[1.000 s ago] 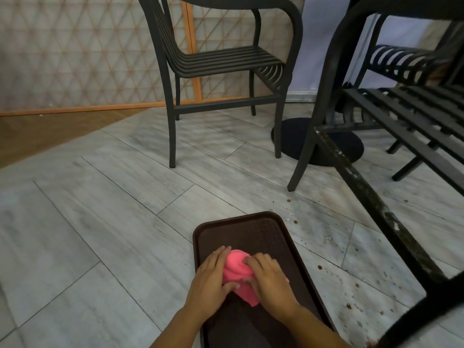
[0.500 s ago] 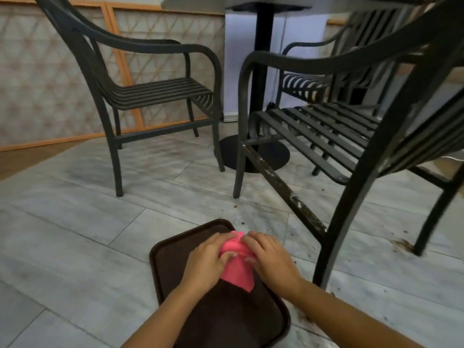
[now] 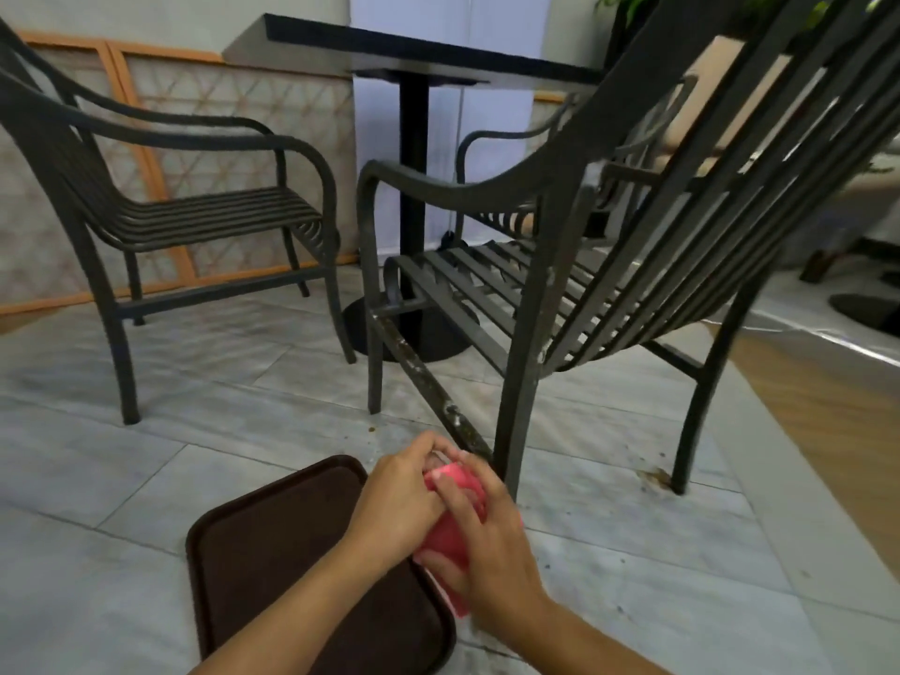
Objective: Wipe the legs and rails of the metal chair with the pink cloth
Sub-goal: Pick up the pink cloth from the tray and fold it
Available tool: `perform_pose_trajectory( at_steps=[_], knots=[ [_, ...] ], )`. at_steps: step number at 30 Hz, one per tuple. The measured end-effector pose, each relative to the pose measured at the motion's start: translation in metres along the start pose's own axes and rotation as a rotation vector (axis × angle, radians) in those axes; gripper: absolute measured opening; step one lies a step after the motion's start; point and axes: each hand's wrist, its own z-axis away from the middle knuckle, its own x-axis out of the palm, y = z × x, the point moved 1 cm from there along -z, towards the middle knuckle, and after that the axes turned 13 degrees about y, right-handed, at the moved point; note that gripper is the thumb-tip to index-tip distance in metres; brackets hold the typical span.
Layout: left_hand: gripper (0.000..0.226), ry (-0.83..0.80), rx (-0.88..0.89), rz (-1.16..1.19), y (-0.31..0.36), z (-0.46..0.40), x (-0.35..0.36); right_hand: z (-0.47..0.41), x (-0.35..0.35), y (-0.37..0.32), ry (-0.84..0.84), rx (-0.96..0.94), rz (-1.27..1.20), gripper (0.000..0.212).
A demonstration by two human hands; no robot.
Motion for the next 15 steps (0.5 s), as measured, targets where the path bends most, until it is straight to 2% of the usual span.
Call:
perform_pose_trajectory(
  at_steps=[5,7,10,15],
  knots=[
    [0.025,0.035,-0.058,0.112,0.041,0.001,0.012,0.006,-0.017,0.019,0.183,-0.057,-0.108,0.07],
    [0.023,0.034,-0.079,0.149,0.054,0.004,0.015,0.003,-0.024,0.025,0.235,-0.064,-0.164,0.062],
    [0.024,0.025,-0.112,0.2,0.072,0.005,0.016,-0.009,-0.043,0.034,0.263,-0.107,-0.27,0.045],
    [0.016,0.014,-0.086,0.321,0.099,0.005,0.013,-0.037,-0.071,0.048,0.291,-0.164,-0.34,0.051]
  ],
)
